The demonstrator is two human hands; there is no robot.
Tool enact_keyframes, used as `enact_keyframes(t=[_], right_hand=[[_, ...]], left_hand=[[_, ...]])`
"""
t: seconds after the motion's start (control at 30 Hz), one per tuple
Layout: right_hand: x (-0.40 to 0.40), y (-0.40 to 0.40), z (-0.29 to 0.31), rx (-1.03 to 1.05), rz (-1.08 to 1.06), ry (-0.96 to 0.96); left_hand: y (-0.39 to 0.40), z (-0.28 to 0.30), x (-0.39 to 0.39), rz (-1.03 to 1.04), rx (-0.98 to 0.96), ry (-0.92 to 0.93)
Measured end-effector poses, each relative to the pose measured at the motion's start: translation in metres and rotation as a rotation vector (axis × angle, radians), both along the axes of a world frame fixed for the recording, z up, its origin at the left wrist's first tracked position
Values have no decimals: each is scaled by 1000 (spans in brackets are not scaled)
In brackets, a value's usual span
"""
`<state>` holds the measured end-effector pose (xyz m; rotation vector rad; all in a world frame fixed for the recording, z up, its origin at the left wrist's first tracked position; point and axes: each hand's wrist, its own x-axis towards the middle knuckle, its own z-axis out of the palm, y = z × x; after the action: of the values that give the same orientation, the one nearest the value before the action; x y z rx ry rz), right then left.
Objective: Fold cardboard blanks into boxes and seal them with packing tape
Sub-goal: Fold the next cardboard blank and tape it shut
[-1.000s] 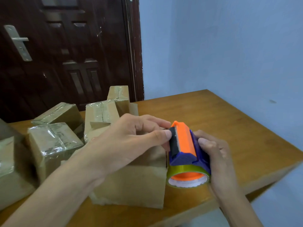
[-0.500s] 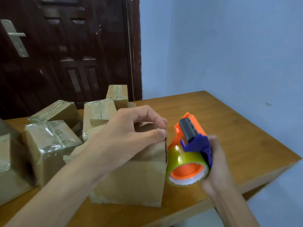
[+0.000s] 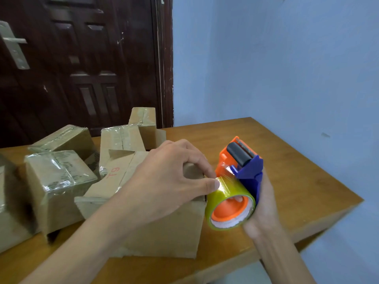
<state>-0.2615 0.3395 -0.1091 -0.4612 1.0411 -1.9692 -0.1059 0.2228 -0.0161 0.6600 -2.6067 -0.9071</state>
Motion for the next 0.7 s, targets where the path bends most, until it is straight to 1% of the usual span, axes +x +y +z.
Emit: enact_keyframes(t=[0.17,0.37,0.53,0.6,0.7], right_hand=[[-2,-1,6,-24,2,113],[-2,3,11,-27,-28,135],[-3,3,13,-21,-51,200],[-4,4,11,-22,-41,222],[-7,4,9,-18,-44,281]], left_hand=[[9,3,-5,33,-34,-21],[14,3,-7,18,-116,-59],[15,1,-8,33,-125,-5],[17,-1,-9,44,-170,11],[18,-6,-9,44,-254,-28]])
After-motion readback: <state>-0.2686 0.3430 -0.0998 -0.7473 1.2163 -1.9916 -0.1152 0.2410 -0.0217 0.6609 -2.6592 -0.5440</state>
